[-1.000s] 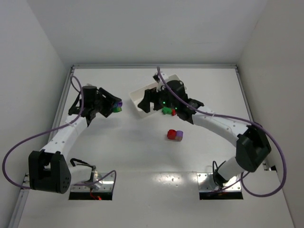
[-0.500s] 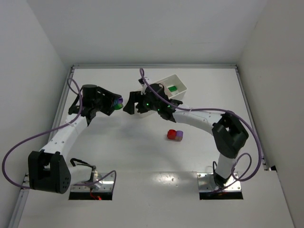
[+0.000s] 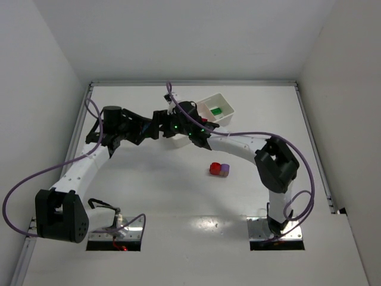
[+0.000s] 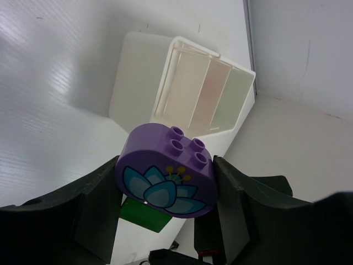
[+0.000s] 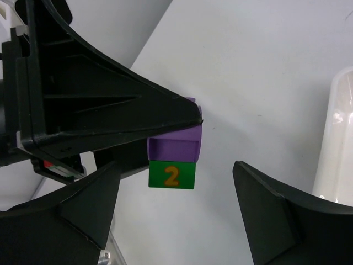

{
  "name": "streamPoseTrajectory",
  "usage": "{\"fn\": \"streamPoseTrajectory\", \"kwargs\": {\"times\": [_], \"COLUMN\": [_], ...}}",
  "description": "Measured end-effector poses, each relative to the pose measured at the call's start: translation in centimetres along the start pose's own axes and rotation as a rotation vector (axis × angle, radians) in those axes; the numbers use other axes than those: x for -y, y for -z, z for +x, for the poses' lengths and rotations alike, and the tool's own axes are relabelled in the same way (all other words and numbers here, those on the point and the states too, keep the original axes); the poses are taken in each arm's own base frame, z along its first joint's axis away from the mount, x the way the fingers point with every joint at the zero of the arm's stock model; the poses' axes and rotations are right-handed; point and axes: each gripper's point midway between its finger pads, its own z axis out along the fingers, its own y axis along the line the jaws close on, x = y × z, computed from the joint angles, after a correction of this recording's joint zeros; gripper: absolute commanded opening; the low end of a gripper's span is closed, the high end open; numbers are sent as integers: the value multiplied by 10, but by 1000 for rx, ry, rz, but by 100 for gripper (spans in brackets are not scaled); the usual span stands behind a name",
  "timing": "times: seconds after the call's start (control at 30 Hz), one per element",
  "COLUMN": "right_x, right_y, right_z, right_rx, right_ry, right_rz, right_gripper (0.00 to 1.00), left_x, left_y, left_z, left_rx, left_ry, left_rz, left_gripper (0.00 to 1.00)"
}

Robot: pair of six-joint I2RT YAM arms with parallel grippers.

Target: Sort the legos into containers by color

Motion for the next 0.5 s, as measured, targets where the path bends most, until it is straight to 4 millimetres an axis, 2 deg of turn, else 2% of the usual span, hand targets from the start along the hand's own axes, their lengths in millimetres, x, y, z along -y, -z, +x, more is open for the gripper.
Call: {"fn": "streamPoseTrajectory", "kwargs": {"times": [0.23, 0.33, 0.37, 0.5], "right_x": [-1, -1, -2, -1], "right_y": [-8, -9, -9, -11], "right_z": [11, 11, 11, 12], "right_rx": [-22, -20, -20, -23], "right_ry": [1, 3, 3, 3], "right_rz": [-8, -14, -15, -21], "right_gripper": [72, 61, 53, 35], "left_x": [1, 2, 2, 3], "left_y": [0, 0, 0, 0], "left_z": [1, 1, 1, 1], "left_rx": [-4, -7, -8, -8], "left_ry": [1, 0, 0, 0], "left_rz": [2, 9, 10, 12], "left_gripper": [0, 0, 0, 0]}}
